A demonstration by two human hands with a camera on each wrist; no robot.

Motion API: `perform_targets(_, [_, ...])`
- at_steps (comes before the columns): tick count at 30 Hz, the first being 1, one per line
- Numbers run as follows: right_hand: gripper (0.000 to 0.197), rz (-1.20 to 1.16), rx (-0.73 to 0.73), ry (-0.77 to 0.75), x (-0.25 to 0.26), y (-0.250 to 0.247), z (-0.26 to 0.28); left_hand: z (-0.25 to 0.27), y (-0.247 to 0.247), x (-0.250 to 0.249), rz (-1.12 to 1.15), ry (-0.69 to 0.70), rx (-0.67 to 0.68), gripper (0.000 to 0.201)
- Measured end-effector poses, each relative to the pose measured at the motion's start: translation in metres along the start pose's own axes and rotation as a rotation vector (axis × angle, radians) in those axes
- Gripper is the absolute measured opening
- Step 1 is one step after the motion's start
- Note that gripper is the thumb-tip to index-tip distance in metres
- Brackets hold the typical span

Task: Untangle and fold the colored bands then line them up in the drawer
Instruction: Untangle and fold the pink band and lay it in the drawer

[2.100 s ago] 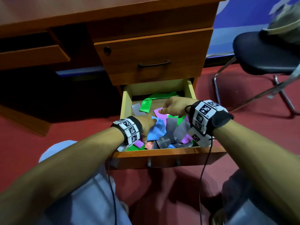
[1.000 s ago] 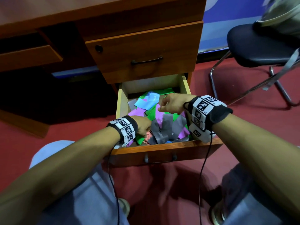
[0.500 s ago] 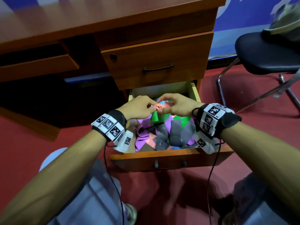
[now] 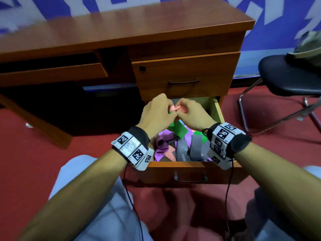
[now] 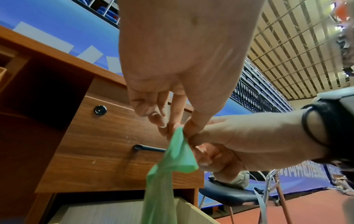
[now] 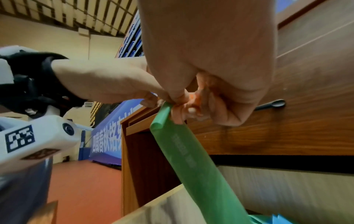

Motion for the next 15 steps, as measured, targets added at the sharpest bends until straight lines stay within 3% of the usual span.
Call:
perform_targets(6, [0.018,-0.12,0.081,-0.099,0.007,-0.003,0.0,-0.009,-0.003,0.014,0.231,-0.068,-0.05,0.016])
perform_targets(8, [0.021,-0.209,0.113,-0.134,0.007,-0.005,0.001,-0.015,0.001,0.025,0.25,-0.117,-0.004,0.005])
perform_targets(11, [0.024,-0.221,0.126,-0.188,0.006,-0.007,0.007,-0.021,0.005,0.036,0.223,-0.194,0.113,0.008])
perform_targets(13, [0.023,-0.198,0.118,-0.189,0.002,-0.006,0.009,-0.023,0.006,0.032,0.266,-0.18,0.161,0.009])
perform_targets(15, [0.023,-0.184,0.079,-0.136,-0.006,-0.007,0.005,-0.023,0.005,0.024,0.281,-0.111,0.122,0.009])
Point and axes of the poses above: each hand's wrist, its own z-axis away from the middle knuckle, its own y-axis out of the palm, x = y × z, the point moved 2 cm from there along -z, towards the middle knuckle
